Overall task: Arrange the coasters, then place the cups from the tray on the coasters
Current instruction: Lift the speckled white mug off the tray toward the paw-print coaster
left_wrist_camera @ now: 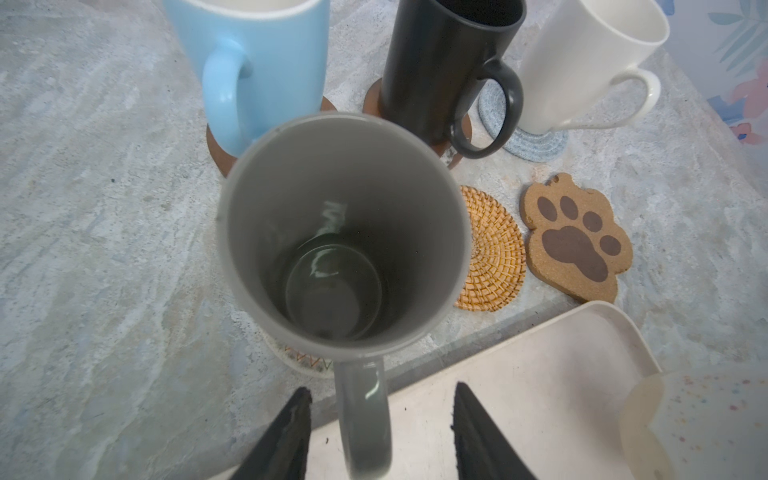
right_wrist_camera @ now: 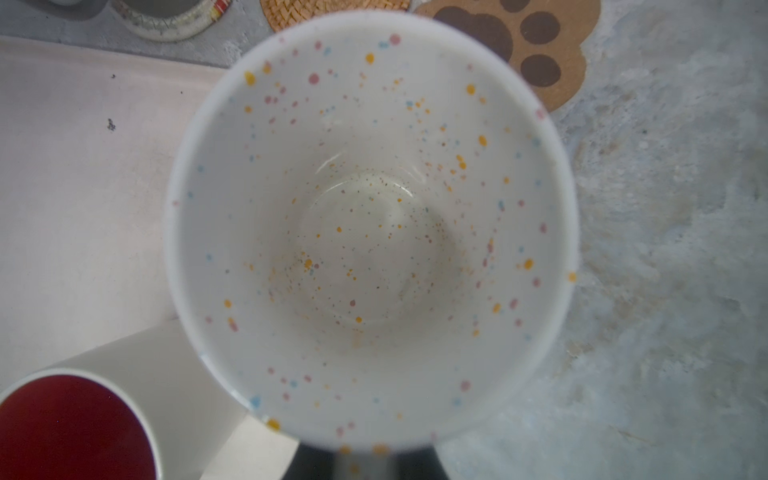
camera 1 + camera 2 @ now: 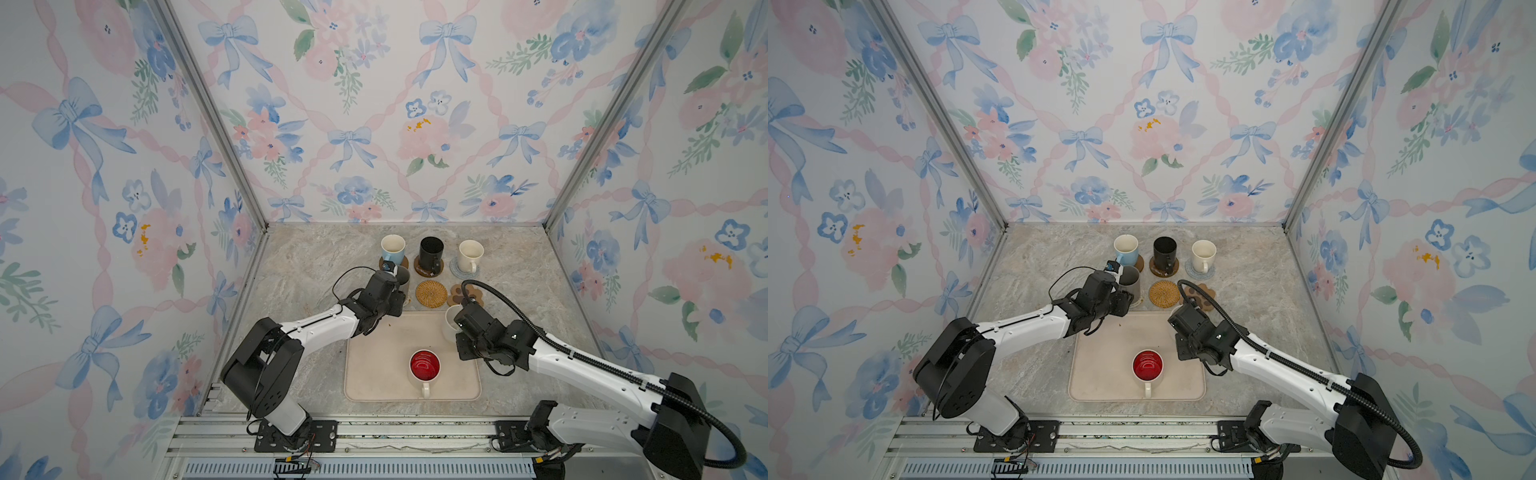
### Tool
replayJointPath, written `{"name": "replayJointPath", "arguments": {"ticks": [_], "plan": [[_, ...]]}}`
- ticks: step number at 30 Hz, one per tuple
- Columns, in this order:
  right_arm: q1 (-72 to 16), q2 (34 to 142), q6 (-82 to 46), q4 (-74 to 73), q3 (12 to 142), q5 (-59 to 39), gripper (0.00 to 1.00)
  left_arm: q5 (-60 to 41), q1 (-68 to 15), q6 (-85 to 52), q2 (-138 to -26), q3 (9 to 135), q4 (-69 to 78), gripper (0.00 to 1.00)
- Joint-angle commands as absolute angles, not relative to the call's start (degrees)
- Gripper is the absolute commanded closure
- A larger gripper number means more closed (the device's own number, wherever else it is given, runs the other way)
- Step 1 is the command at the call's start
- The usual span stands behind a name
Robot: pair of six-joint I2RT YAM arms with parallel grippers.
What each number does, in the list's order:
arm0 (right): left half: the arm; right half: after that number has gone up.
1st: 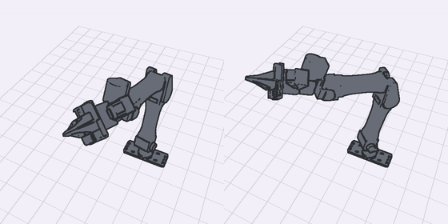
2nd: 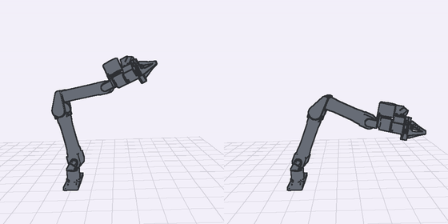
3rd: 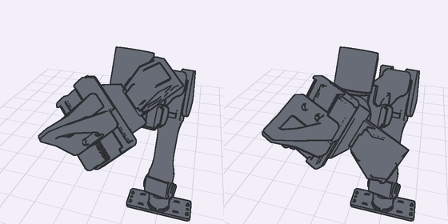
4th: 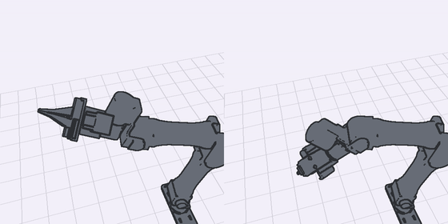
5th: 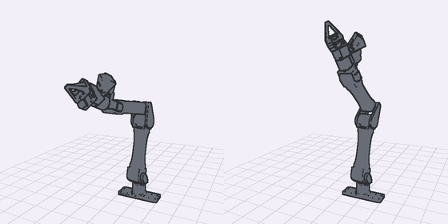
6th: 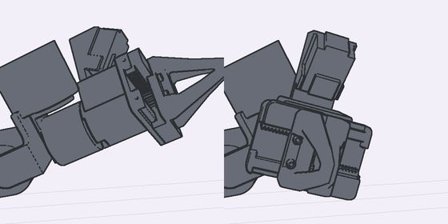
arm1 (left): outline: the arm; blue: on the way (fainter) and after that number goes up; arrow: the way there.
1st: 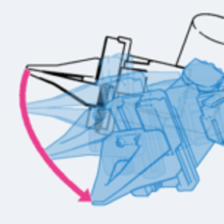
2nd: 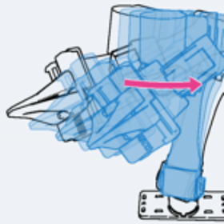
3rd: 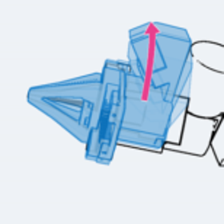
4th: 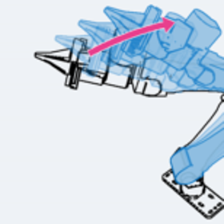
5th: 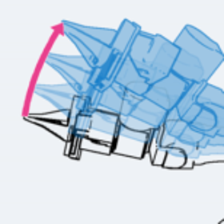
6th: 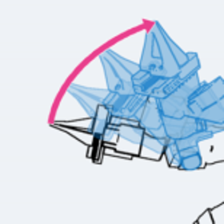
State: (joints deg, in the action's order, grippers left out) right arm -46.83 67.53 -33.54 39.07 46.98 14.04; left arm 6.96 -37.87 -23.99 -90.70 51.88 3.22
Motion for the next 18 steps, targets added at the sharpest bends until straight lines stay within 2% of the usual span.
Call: {"name": "replayJointPath", "arguments": {"ticks": [1, 18], "plan": [[-43.9, 67.6, -29.5, 34.7, 50.2, 14.9, 1.0, 6.7, -37.5, -23.0, -89.1, 53.1, 2.9, 0.48], [-30.0, 77.4, -20.3, 27.0, 55.3, 15.0, 1.0, 6.8, -37.5, -23.6, -87.5, 53.3, 1.1, 0.49]]}}
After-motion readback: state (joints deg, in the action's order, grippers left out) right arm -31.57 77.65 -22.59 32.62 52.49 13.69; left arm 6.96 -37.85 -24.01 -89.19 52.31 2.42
